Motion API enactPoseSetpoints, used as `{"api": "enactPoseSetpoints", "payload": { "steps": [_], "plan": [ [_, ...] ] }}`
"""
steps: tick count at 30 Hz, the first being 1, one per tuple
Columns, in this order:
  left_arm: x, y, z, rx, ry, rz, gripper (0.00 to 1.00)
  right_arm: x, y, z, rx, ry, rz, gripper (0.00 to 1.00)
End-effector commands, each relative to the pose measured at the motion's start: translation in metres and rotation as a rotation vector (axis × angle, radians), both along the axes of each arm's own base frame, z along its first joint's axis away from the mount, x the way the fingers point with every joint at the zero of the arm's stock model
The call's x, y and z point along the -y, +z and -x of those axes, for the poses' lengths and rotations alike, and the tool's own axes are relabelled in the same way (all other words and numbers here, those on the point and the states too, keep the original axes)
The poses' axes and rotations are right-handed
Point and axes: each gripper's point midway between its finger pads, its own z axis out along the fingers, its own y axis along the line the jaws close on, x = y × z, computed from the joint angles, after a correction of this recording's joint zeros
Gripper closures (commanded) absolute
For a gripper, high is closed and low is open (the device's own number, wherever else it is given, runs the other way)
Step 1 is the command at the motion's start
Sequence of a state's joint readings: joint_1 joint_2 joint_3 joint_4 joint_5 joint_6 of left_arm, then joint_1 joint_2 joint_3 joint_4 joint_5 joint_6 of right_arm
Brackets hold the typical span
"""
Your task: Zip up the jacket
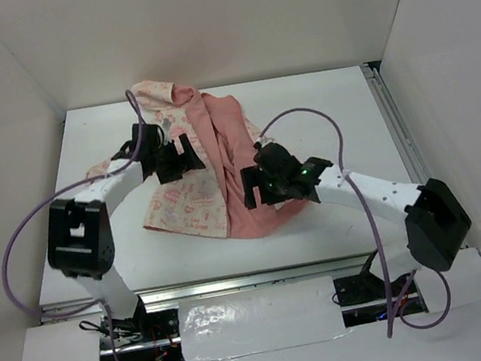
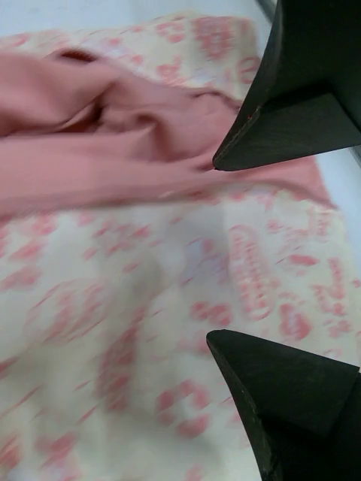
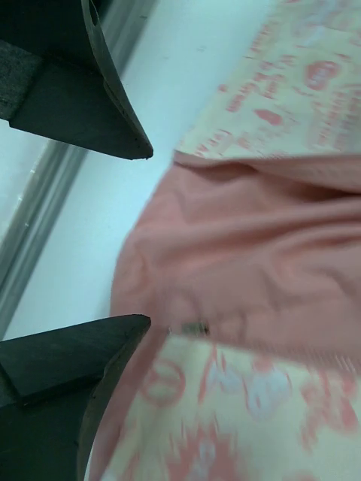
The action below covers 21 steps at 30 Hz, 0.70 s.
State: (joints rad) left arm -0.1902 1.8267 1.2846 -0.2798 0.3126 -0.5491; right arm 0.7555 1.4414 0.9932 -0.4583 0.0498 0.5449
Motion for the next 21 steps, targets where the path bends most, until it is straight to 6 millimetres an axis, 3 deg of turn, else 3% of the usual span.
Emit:
{"api": "enactPoseSetpoints", "payload": {
  "steps": [1,3,4,5,9,16,21],
  "plan": [
    [0.014,0.017,0.037,0.08,-0.042,-0.017,0.01,0.051,0.009,-0.026,0.061,-0.18,0.105,0.1],
    [0.024,0.025,0.057,0.104,-0.054,-0.006,0.01,0.066,0.0,-0.031,0.04,-0.222,0.137,0.1],
    [0.024,0.012,0.073,0.076,-0.065,-0.012,0.01,0.075,-0.003,-0.036,0.036,-0.25,0.154,0.1],
    [0.03,0.018,0.079,0.091,-0.07,0.001,0.01,0.088,-0.01,-0.043,0.018,-0.29,0.183,0.1],
    [0.037,0.008,0.102,0.068,-0.105,0.021,0.01,0.098,-0.025,-0.056,-0.008,-0.298,0.229,0.11],
    [0.038,-0.006,0.108,0.036,-0.111,-0.007,0.01,0.075,-0.042,-0.052,-0.062,-0.181,0.233,0.16],
    [0.04,-0.017,0.107,0.046,-0.136,-0.016,0.01,0.086,-0.039,-0.041,-0.002,-0.194,0.368,0.15]
  ]
}}
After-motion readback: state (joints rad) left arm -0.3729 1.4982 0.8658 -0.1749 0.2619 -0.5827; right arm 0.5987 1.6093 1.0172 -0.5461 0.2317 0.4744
